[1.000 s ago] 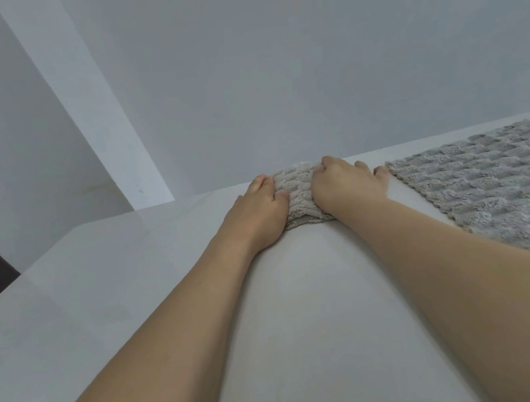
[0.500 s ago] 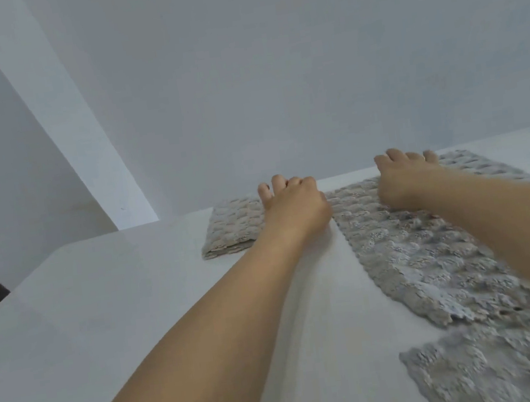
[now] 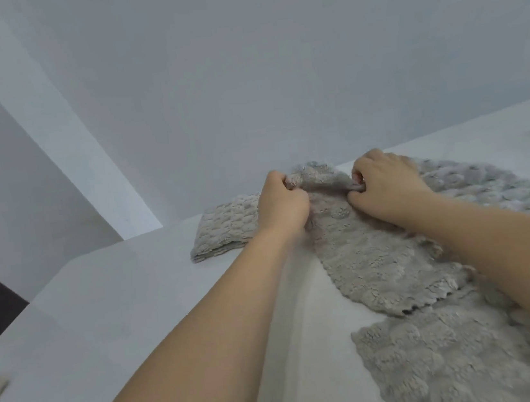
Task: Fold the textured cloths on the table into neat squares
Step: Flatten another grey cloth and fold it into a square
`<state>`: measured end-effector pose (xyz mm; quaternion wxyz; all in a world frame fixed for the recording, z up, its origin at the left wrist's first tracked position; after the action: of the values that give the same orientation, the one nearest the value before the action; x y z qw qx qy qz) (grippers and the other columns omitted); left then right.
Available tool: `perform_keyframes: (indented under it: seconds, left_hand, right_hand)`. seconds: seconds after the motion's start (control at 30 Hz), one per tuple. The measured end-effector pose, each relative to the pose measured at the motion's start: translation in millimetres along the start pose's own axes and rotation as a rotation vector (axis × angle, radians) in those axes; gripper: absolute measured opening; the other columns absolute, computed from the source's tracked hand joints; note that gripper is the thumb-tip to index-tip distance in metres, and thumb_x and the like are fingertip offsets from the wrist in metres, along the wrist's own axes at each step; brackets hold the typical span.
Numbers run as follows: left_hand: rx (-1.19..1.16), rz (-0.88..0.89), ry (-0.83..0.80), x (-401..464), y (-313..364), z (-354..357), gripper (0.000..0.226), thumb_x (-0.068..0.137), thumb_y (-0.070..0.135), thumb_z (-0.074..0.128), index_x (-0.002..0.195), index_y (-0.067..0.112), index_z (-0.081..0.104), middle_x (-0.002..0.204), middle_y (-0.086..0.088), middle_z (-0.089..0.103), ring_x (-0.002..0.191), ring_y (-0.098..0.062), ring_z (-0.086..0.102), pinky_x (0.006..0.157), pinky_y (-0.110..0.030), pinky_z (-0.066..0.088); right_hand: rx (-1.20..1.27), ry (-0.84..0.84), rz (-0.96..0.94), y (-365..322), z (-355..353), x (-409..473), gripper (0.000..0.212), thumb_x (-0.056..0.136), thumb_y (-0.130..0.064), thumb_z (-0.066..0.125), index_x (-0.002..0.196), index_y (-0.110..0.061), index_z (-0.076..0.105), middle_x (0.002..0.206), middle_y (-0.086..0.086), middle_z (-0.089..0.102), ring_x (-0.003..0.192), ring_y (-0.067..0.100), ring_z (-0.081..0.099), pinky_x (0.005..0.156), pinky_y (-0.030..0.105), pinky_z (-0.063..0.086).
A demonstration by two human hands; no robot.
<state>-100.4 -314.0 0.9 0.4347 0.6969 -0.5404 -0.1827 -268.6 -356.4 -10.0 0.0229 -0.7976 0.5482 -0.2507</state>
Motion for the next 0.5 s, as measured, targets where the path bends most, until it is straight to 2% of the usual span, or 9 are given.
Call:
perform_keyframes:
  seconds: [0.07, 0.1, 0.17, 0.23, 0.3, 0.37, 0.4, 0.47, 0.5]
  left_hand:
    - [-0.131, 0.049, 0.097, -17, 14, -29, 0.017, 0.091, 0.005, 0.042, 0.09, 0.02, 0.049, 0.082, 0.003, 0.055, 0.071, -0.018, 0.053, 0.061, -0.033, 0.044]
    - [-0.169, 0.065, 0.131, -24, 20, -45, 0.021, 0.093, 0.006, 0.041, 0.097, 0.021, 0.054, 0.087, 0.003, 0.06, 0.075, -0.016, 0.057, 0.065, -0.032, 0.048]
    - [-0.209, 0.067, 0.181, -36, 30, -78, 0.026, 0.096, 0.006, 0.038, 0.103, 0.017, 0.061, 0.085, 0.002, 0.063, 0.07, -0.016, 0.057, 0.063, -0.03, 0.046]
    - [-0.26, 0.054, 0.211, -50, 41, -113, 0.027, 0.096, 0.006, 0.036, 0.095, 0.01, 0.063, 0.074, -0.003, 0.055, 0.064, -0.017, 0.048, 0.057, -0.032, 0.038]
    - [-0.288, 0.05, 0.268, -70, 56, -149, 0.024, 0.096, 0.009, 0.037, 0.087, 0.003, 0.058, 0.07, -0.005, 0.047, 0.062, -0.016, 0.041, 0.057, -0.032, 0.033]
    - [-0.299, 0.047, 0.32, -92, 68, -184, 0.025, 0.096, 0.014, 0.037, 0.073, 0.008, 0.046, 0.065, -0.002, 0.04, 0.058, -0.016, 0.036, 0.054, -0.03, 0.03]
    - [-0.324, 0.038, 0.333, -105, 74, -200, 0.023, 0.093, 0.016, 0.038, 0.072, 0.011, 0.043, 0.064, -0.002, 0.039, 0.058, -0.016, 0.036, 0.053, -0.029, 0.029]
    - [-0.397, 0.008, 0.307, -129, 81, -224, 0.017, 0.083, 0.024, 0.039, 0.08, 0.012, 0.051, 0.074, -0.004, 0.049, 0.067, -0.019, 0.044, 0.06, -0.033, 0.036]
    - [-0.426, -0.019, 0.276, -143, 83, -235, 0.019, 0.078, 0.025, 0.039, 0.084, 0.015, 0.054, 0.08, -0.003, 0.052, 0.071, -0.021, 0.047, 0.063, -0.036, 0.038]
  right_hand:
    - [0.131, 0.023, -0.062, -17, -19, -4, 0.013, 0.083, -0.024, 0.054, 0.089, -0.019, 0.044, 0.077, -0.005, 0.052, 0.08, 0.023, 0.05, 0.101, 0.038, 0.036]
    - [0.21, 0.008, -0.086, -26, -29, -7, 0.016, 0.084, -0.022, 0.054, 0.092, -0.019, 0.041, 0.074, -0.003, 0.054, 0.077, 0.023, 0.05, 0.092, 0.037, 0.041]
    - [0.366, -0.039, -0.112, -46, -51, -14, 0.025, 0.086, -0.024, 0.055, 0.104, -0.023, 0.038, 0.078, 0.003, 0.06, 0.077, 0.025, 0.055, 0.074, 0.038, 0.048]
    - [0.414, -0.043, -0.144, -72, -78, -23, 0.028, 0.087, -0.029, 0.059, 0.111, -0.025, 0.044, 0.081, 0.003, 0.063, 0.077, 0.023, 0.058, 0.07, 0.036, 0.05]
    - [0.504, -0.063, -0.164, -98, -107, -31, 0.015, 0.083, -0.027, 0.065, 0.088, -0.016, 0.058, 0.067, 0.002, 0.057, 0.063, 0.019, 0.051, 0.057, 0.03, 0.042]
    - [0.693, -0.166, -0.141, -123, -131, -45, 0.023, 0.081, -0.025, 0.072, 0.068, -0.013, 0.056, 0.056, 0.0, 0.046, 0.05, 0.015, 0.04, 0.048, 0.025, 0.031]
    - [0.798, -0.231, -0.119, -133, -142, -53, 0.022, 0.079, -0.024, 0.074, 0.068, -0.014, 0.058, 0.058, 0.001, 0.048, 0.052, 0.015, 0.043, 0.049, 0.024, 0.033]
    - [1.008, -0.378, -0.098, -155, -161, -73, 0.019, 0.075, -0.023, 0.078, 0.084, -0.011, 0.065, 0.075, 0.011, 0.062, 0.065, 0.022, 0.059, 0.06, 0.028, 0.048]
    - [1.076, -0.443, -0.085, -164, -168, -84, 0.029, 0.073, -0.022, 0.078, 0.095, -0.006, 0.066, 0.087, 0.017, 0.068, 0.074, 0.026, 0.066, 0.07, 0.033, 0.054]
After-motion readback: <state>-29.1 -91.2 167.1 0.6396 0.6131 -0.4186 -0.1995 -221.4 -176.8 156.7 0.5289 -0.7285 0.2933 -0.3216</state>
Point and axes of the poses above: each hand's wrist, its own x-axis towards the middle knuckle, its own z-axis out of the palm, y = z × x, the point moved 7 cm from there along x, towards the middle knuckle
